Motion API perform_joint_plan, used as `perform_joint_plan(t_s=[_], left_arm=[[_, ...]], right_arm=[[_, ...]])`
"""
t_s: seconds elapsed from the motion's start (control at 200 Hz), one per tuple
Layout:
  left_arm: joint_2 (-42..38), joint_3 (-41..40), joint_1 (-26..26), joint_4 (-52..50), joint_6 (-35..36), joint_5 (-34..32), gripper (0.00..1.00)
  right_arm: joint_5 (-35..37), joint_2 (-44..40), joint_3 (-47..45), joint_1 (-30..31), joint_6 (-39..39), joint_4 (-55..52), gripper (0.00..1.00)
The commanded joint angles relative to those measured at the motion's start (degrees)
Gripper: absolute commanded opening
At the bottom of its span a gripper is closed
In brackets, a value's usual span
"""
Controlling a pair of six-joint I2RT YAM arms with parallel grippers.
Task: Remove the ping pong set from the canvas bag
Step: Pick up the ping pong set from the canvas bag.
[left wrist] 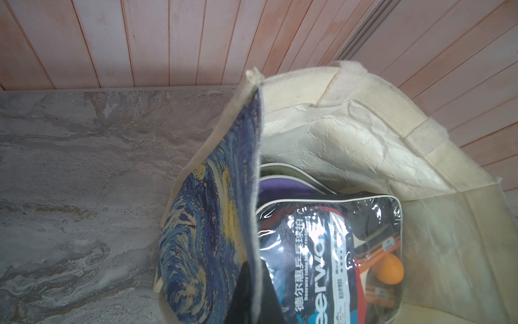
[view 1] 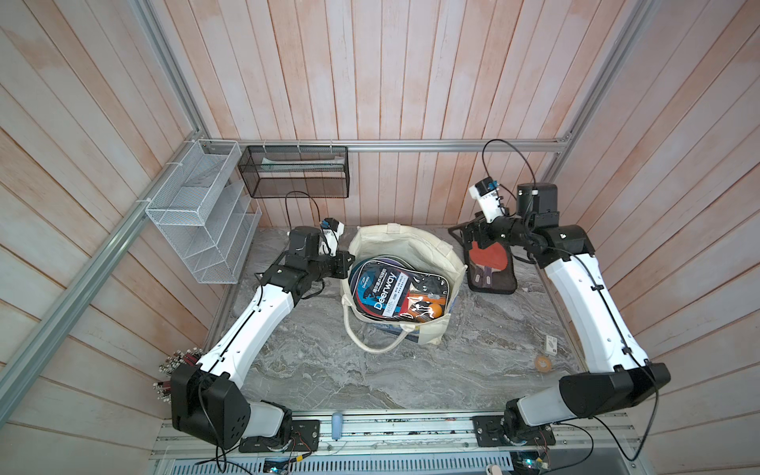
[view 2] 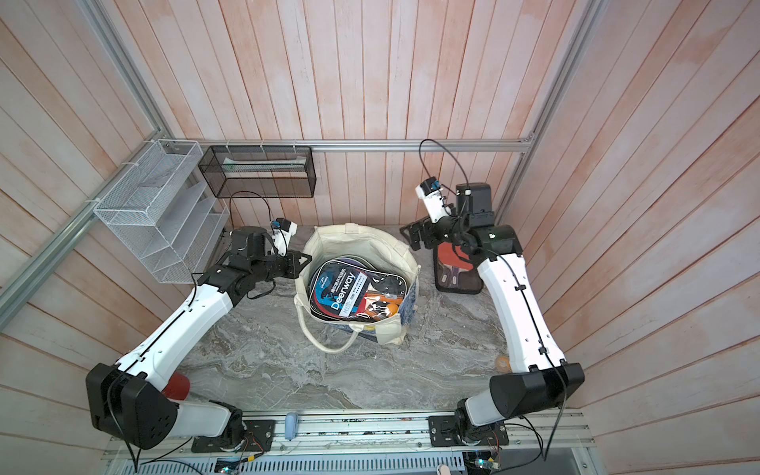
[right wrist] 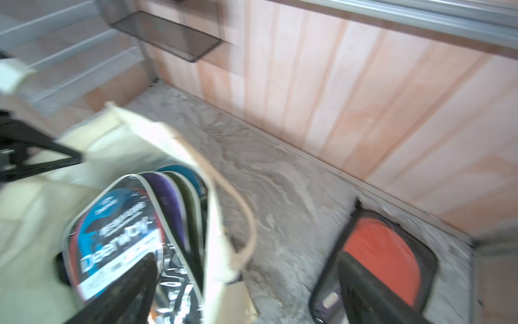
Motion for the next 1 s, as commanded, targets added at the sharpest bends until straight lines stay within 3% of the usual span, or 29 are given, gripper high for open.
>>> perform_joint_plan(t_s=[0.0,0.08,0.215,0.58,0.815,0.995], left_arm=[[-3.52,-0.11,-0.13,4.14,2.22,1.56,0.00],[-4.31,-0.95,-0.08,4.12,3.13,1.85,0.00],[-7.31,-4.10,-0.11,5.11,3.88,2.01,0.00],[-11.65,-8.95,-0.15,5.17,3.95,2.70,0.00],[-10.10,-9.00,-0.13,6.06,4.03,2.96,0.00],[-8.97,-8.23,-0.13,6.86,4.19,3.53,0.00]], right_arm=[[-6.01,1.52,0.26,7.89,-2.64,-3.46,1.00],[-8.28,5.01,-0.04,12.93,-4.32,-4.31,1.00],[-8.40,14.23,2.76,16.42,-7.56,-8.59,0.98],[-5.75,26.01,9.30,16.69,-11.08,-11.57,0.96],[-15.34,30.91,11.61,16.71,-15.27,-19.42,0.96],[-14.43,31.25,8.83,16.71,-14.59,-19.96,0.93]])
